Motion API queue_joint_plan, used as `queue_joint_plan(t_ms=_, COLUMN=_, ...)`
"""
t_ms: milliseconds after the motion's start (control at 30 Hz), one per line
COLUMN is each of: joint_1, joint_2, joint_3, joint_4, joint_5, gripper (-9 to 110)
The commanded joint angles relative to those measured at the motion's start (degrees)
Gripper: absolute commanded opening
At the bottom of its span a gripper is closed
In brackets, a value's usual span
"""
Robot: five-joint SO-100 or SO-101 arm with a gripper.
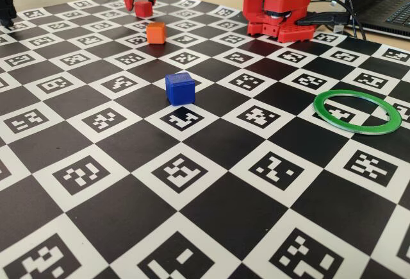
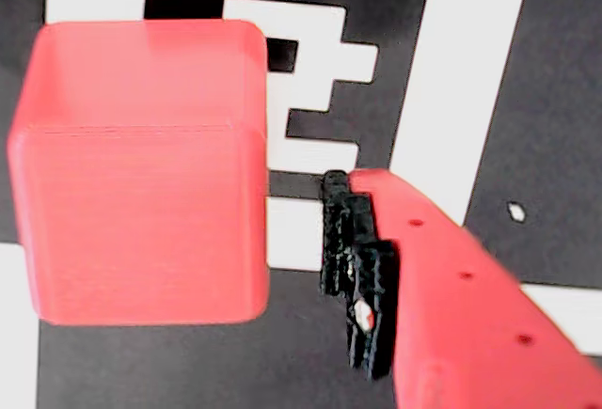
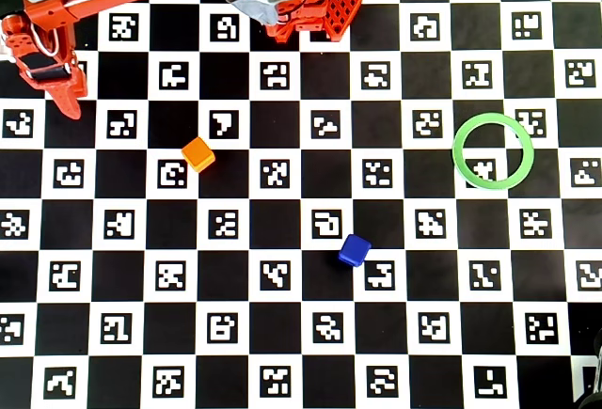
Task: Grab the red cube then put it in the green circle then put the blue cube on top and finally the orange cube on top
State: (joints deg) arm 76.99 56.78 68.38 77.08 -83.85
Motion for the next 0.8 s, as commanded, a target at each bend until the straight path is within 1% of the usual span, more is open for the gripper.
queue_joint_plan(t_ms=0, joint_1=0.0, joint_2=2.3, joint_3=0.0, joint_4=-1.3, joint_5=0.6, gripper=38)
queue_joint_plan(t_ms=467, joint_1=-0.5, joint_2=2.7, joint_3=1.3, joint_4=-2.5, joint_5=1.8, gripper=36)
queue_joint_plan(t_ms=767, joint_1=-1.0, joint_2=3.8, joint_3=2.6, joint_4=-2.3, joint_5=2.3, gripper=26)
